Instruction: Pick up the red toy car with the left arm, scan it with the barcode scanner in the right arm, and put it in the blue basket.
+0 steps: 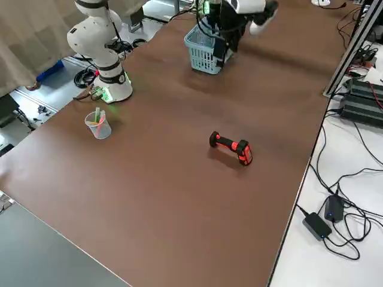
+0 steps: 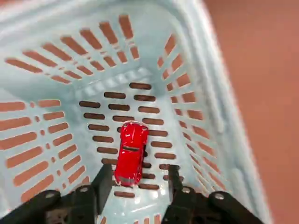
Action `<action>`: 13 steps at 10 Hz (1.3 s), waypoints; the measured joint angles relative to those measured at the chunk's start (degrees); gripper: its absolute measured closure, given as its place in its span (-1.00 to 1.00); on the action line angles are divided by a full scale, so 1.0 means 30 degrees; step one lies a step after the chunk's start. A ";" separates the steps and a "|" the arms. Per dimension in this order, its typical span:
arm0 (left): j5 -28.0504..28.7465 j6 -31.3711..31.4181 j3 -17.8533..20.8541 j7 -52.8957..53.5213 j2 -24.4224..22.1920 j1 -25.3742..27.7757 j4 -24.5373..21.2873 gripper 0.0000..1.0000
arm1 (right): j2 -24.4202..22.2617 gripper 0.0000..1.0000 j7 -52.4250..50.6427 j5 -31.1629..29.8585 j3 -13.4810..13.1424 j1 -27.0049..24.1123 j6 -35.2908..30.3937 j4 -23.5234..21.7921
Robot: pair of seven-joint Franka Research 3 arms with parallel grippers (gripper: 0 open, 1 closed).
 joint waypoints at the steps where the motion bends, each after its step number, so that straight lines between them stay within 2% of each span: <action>1: -0.0056 -0.0720 0.0073 0.0864 -0.0847 0.0055 0.0020 -0.54 | -0.0448 -1.00 0.0005 0.0000 0.0031 0.0151 -0.0254 -0.0002; 2: -0.0097 -0.1536 0.0149 0.1619 -0.1500 0.0318 0.0018 -0.81 | -0.0758 -1.00 0.0109 0.0000 0.0037 0.0400 -0.0546 -0.0002; 3: -0.0098 -0.2309 0.0183 0.2487 -0.2015 0.0975 0.0009 -1.00 | -0.1076 -1.00 0.0209 0.0000 0.0039 0.0557 -0.1211 0.0007; 5: -0.0099 -0.2994 0.0233 0.5508 -0.3137 0.3125 0.0018 -1.00 | -0.1994 -1.00 0.0222 0.0000 0.0011 0.0572 -0.2512 -0.0120; 8: -0.0598 -0.3013 0.0228 1.1494 -0.4990 0.6646 0.0193 -1.00 | -0.3493 -1.00 0.0238 0.0000 0.0033 0.0606 -0.2652 -0.1396; 11: -0.1997 -0.3022 0.0809 1.8038 -0.6076 0.8363 0.0993 -1.00 | -0.3927 -1.00 0.0238 0.0000 0.0034 0.0623 -0.2466 -0.2526; 13: -0.3919 -0.3034 0.2117 2.3066 -0.6901 0.9251 0.1282 -1.00 | -0.4143 -1.00 0.0238 0.0000 0.0026 0.0624 -0.1149 -0.3703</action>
